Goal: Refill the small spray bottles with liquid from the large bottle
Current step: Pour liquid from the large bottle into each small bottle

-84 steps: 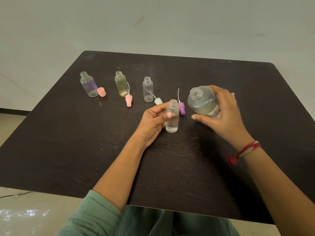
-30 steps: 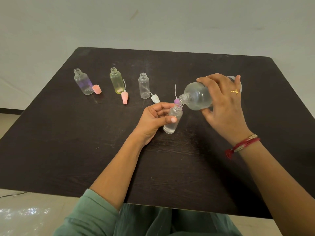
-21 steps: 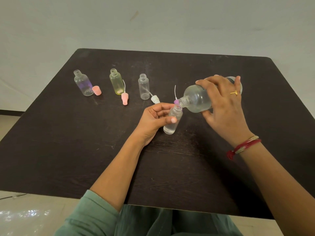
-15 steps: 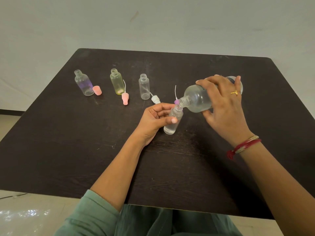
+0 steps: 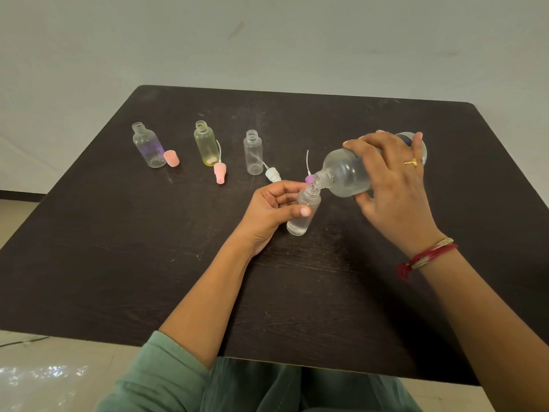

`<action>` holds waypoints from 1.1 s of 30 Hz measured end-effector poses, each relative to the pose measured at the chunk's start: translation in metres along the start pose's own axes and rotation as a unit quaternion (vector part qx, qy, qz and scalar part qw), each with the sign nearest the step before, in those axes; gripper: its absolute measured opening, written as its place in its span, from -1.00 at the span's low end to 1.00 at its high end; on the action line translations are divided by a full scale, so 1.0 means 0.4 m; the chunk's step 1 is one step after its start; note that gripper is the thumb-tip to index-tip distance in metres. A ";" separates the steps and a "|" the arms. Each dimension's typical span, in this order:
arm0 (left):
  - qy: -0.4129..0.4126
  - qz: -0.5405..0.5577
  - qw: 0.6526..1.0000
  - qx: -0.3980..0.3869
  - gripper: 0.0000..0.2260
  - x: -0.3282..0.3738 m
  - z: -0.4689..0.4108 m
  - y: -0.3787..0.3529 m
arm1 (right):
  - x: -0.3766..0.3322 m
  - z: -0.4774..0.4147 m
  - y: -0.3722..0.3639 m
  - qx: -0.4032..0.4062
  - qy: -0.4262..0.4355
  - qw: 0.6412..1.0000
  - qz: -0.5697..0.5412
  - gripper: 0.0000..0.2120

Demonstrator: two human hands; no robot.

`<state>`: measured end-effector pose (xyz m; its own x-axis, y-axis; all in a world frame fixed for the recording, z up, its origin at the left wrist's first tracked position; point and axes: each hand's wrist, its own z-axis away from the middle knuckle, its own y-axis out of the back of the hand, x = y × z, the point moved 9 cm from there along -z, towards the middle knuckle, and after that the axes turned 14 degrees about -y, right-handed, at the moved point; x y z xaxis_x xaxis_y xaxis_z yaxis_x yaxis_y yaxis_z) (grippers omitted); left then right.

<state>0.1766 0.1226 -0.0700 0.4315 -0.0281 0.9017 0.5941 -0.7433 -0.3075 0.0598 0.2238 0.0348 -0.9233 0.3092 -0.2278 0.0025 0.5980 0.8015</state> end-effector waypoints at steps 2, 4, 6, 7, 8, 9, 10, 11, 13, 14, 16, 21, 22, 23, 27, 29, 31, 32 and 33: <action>-0.001 0.003 1.000 -0.001 -0.68 0.001 0.000 -0.001 | 0.000 -0.001 0.000 0.000 0.000 1.000 -0.001 -0.41; -0.001 0.003 1.000 -0.002 -0.68 0.002 0.000 -0.002 | 0.001 -0.002 0.000 0.001 0.000 1.000 -0.003 -0.41; -0.002 0.003 1.000 -0.001 -0.67 0.002 0.000 0.000 | 0.001 -0.002 -0.002 0.001 0.001 1.000 -0.004 -0.40; -0.002 0.003 1.000 0.000 -0.67 0.002 0.000 0.000 | 0.002 -0.002 -0.003 0.002 0.001 1.000 -0.004 -0.40; -0.001 0.004 1.000 0.000 -0.67 0.002 0.000 0.000 | 0.002 -0.003 -0.004 0.002 0.002 1.000 -0.004 -0.40; -0.001 0.005 1.000 -0.002 -0.67 0.002 0.000 -0.002 | 0.003 -0.003 -0.005 0.002 0.001 1.000 -0.006 -0.40; -0.002 0.005 1.000 -0.005 -0.67 0.004 -0.001 -0.003 | 0.004 -0.004 -0.006 0.002 0.001 1.000 -0.008 -0.40; -0.004 0.004 1.000 -0.007 -0.65 0.005 -0.001 -0.004 | 0.005 -0.004 -0.007 0.001 -0.001 1.000 -0.011 -0.40; -0.006 0.003 1.000 -0.004 -0.66 0.005 -0.003 -0.002 | 0.008 -0.003 -0.008 0.000 -0.005 1.000 -0.019 -0.41; -0.005 0.004 1.000 -0.001 -0.67 0.005 -0.003 0.000 | 0.010 -0.001 -0.010 -0.003 -0.009 1.000 -0.027 -0.42; -0.005 0.006 1.000 0.002 -0.69 0.005 -0.002 0.000 | 0.016 0.001 -0.017 -0.017 -0.026 0.998 -0.054 -0.41; -0.012 0.016 1.000 -0.002 -0.64 0.013 0.000 -0.004 | 0.035 0.012 -0.040 -0.073 -0.075 0.984 -0.143 -0.34; -0.014 0.018 1.000 -0.007 -0.61 0.014 0.001 -0.006 | 0.043 0.014 -0.045 -0.083 -0.090 0.978 -0.170 -0.34; -0.014 0.017 1.000 -0.008 -0.60 0.015 0.001 -0.007 | 0.051 0.016 -0.047 -0.088 -0.103 0.970 -0.200 -0.33; -0.016 0.008 1.000 0.025 -0.66 0.015 0.003 0.006 | 0.107 0.024 -0.030 -0.064 -0.162 0.925 -0.338 -0.34; -0.025 0.005 0.999 0.043 -0.68 0.017 0.003 0.008 | 0.155 0.037 -0.016 -0.023 -0.208 0.888 -0.409 -0.32; -0.031 -0.003 0.998 0.054 -0.67 0.020 -0.001 0.001 | 0.205 0.059 -0.009 0.017 -0.244 0.848 -0.469 -0.26; -0.034 -0.007 0.998 0.056 -0.66 0.022 -0.005 -0.006 | 0.225 0.071 -0.008 0.031 -0.253 0.837 -0.484 -0.25; -0.037 -0.012 0.998 0.058 -0.66 0.022 -0.010 -0.012 | 0.242 0.081 -0.007 0.043 -0.257 0.833 -0.489 -0.28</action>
<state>0.1750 0.1232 -0.0593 0.4629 0.0417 0.8855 0.6780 -0.6602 -0.3233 -0.0169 0.2760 -0.0073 -0.2141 -0.0942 -0.9723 -0.6066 0.7929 0.0567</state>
